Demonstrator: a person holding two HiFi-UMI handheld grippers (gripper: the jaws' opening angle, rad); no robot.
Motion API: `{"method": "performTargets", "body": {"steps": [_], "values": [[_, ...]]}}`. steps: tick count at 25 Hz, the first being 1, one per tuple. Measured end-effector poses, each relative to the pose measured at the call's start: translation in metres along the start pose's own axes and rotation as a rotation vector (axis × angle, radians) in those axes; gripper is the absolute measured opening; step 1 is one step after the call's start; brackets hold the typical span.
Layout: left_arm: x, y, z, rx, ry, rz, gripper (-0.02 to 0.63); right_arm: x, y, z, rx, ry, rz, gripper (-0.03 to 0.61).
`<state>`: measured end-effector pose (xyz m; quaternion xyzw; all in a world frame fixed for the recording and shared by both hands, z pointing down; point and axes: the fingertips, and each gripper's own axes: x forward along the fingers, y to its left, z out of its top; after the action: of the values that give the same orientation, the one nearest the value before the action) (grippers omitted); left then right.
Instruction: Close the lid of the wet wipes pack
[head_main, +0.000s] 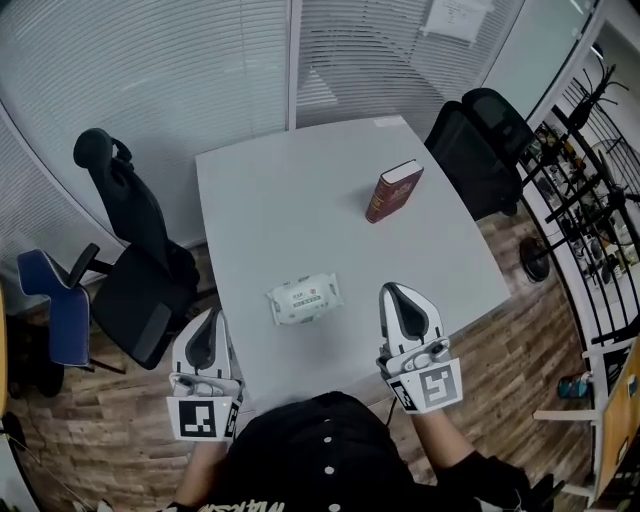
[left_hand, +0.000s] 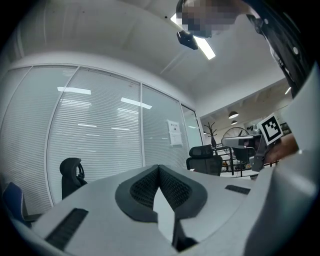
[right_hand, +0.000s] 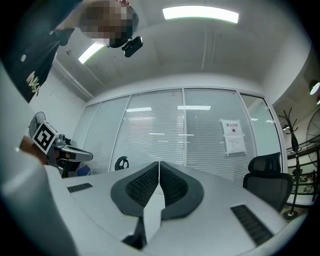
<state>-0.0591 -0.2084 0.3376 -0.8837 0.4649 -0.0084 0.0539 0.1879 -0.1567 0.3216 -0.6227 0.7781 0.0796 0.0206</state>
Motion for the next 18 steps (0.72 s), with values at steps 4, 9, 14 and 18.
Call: {"method": "performTargets", "body": {"steps": [4, 9, 14, 18], "values": [[-0.001, -0.001, 0.001, 0.001, -0.001, -0.012, 0.012, -0.007, 0.001, -0.006, 0.005, 0.015, -0.025, 0.032], [-0.005, 0.0, 0.001, 0.006, -0.003, -0.024, 0.012, -0.012, 0.002, -0.006, 0.019, 0.01, -0.048, 0.032], [-0.007, -0.001, -0.001, 0.0, 0.002, -0.032, 0.012, -0.012, 0.006, -0.009, 0.013, 0.029, -0.05, 0.031], [-0.007, -0.001, 0.0, 0.005, -0.003, -0.04, 0.012, -0.012, 0.008, -0.007, 0.007, 0.024, -0.053, 0.031]]}}
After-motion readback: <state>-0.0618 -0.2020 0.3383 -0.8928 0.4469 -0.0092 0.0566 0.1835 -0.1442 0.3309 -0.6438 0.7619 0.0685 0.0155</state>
